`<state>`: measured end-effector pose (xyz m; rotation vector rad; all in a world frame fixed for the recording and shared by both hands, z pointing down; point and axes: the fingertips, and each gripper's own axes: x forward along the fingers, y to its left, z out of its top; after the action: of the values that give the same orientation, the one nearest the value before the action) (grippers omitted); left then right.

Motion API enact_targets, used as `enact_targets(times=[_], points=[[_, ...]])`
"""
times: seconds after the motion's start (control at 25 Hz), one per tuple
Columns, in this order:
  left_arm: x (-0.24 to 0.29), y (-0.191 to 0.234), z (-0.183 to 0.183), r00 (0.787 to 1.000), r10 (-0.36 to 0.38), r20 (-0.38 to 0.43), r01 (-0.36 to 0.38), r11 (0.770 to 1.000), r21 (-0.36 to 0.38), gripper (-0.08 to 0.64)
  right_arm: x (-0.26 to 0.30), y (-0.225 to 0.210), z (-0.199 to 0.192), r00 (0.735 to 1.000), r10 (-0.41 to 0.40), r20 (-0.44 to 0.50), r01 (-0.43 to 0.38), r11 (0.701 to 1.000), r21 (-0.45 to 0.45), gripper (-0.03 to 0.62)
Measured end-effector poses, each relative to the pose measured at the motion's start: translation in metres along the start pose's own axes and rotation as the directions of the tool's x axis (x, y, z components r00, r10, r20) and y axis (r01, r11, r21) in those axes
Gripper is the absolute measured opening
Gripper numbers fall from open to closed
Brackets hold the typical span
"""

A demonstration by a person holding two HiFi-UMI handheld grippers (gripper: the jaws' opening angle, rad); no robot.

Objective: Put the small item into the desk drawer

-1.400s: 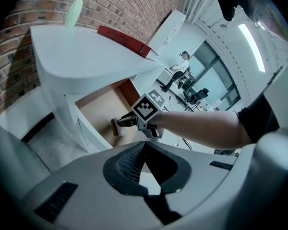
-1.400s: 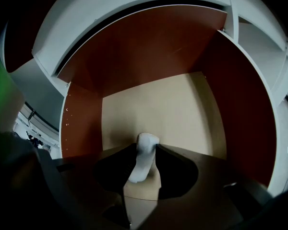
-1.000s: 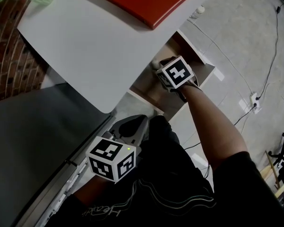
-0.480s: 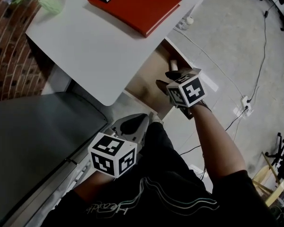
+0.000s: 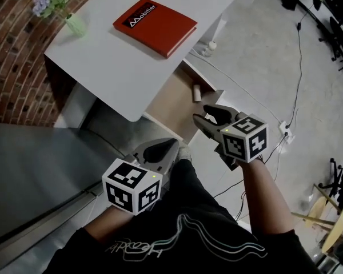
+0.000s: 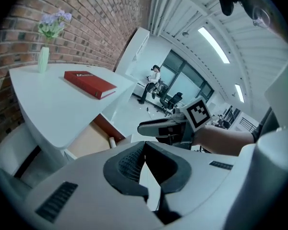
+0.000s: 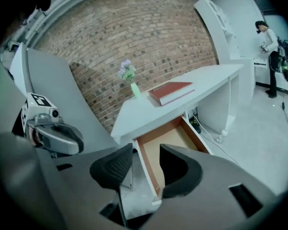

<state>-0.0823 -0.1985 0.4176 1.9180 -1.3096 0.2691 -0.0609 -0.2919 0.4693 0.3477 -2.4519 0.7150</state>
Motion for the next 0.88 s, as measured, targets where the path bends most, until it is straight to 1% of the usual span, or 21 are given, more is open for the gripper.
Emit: enact_targets(times=[0.16, 0.28, 0.4, 0.56, 0.68, 0.76, 0.88], points=[[-0.035, -0.035, 0.014, 0.998, -0.048, 0.043, 0.046, 0.997, 0.056, 0.021, -0.064, 0.057, 0.022, 0.989, 0.032, 0.147, -0.033, 0.999, 0.003, 0.168], [-0.065, -0.056, 0.021, 0.995, -0.074, 0.060, 0.068, 0.993, 0.100, 0.021, -0.108, 0.100, 0.031, 0.967, 0.049, 0.249, -0.053, 0.999, 0.009, 0.128], [-0.094, -0.075, 0.026, 0.991, -0.095, 0.092, 0.083, 0.989, 0.126, 0.021, -0.144, 0.137, 0.032, 0.944, 0.059, 0.325, -0.063, 0.998, 0.001, 0.108], [-0.131, -0.098, 0.029, 0.981, -0.145, 0.133, 0.124, 0.980, 0.154, 0.021, -0.177, 0.185, 0.027, 0.919, 0.072, 0.388, -0.068, 0.997, -0.023, 0.065], [-0.152, -0.116, 0.029, 0.970, -0.196, 0.146, 0.168, 0.968, 0.185, 0.021, -0.196, 0.215, 0.023, 0.902, 0.074, 0.426, -0.061, 0.997, -0.046, 0.057], [-0.163, -0.128, 0.027, 0.962, -0.226, 0.149, 0.195, 0.960, 0.201, 0.021, -0.203, 0.229, 0.019, 0.895, 0.081, 0.438, -0.071, 0.997, -0.040, 0.056], [-0.172, -0.140, 0.022, 0.955, -0.258, 0.146, 0.222, 0.949, 0.224, 0.021, -0.208, 0.243, 0.012, 0.895, 0.086, 0.438, -0.078, 0.996, -0.035, 0.054]])
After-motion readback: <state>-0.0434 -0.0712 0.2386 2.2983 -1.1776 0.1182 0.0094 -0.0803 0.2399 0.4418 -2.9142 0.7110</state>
